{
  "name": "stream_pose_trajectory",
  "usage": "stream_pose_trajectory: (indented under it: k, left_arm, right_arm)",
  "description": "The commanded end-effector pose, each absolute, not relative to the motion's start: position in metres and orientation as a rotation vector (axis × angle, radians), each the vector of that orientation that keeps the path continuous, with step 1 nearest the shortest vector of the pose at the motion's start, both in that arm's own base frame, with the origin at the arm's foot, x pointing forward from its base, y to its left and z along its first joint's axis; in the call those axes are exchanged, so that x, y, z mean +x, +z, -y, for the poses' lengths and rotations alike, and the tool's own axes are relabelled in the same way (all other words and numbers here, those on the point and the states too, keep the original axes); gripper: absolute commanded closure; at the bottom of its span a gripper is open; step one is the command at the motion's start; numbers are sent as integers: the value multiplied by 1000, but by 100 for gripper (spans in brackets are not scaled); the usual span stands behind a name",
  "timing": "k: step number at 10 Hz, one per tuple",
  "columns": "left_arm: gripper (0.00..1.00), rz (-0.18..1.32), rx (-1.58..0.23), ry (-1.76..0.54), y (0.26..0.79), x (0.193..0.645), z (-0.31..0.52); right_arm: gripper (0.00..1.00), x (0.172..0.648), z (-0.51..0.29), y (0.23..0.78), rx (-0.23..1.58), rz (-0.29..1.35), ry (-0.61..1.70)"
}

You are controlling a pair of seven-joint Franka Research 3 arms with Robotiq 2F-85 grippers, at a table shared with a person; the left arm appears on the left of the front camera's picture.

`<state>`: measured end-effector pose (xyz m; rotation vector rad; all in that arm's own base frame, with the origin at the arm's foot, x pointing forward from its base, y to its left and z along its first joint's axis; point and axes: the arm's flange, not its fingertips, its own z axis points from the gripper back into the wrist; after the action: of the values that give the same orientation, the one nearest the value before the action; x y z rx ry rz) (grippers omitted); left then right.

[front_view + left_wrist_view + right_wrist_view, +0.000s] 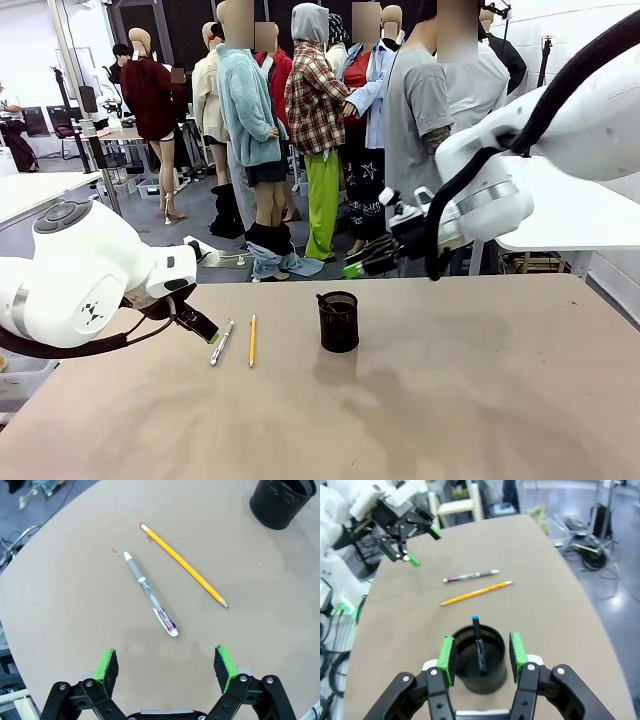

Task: Place the pens into the pen holder.
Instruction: Pick up a writing instrument from the table and place it into the Pen holder.

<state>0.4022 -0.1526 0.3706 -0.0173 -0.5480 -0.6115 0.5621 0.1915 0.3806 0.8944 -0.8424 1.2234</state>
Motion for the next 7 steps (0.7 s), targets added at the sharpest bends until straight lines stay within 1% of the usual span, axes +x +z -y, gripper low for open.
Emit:
stream_pose_trajectory:
  k: [1,4,6,7]
  left_arm:
    - [0,550,-19,-607,371,403,151]
    - [0,550,-19,-607,371,403,151]
    - [0,550,-19,-607,371,403,151]
    - [0,550,-19,-607,371,403,151]
  right_arm:
    - [46,535,-161,416,677,810,1121]
    - [46,519,-118,465,452,721,961]
    - [46,515,-104,488,235,584,820]
    - [46,516,-99,498,161,520,779]
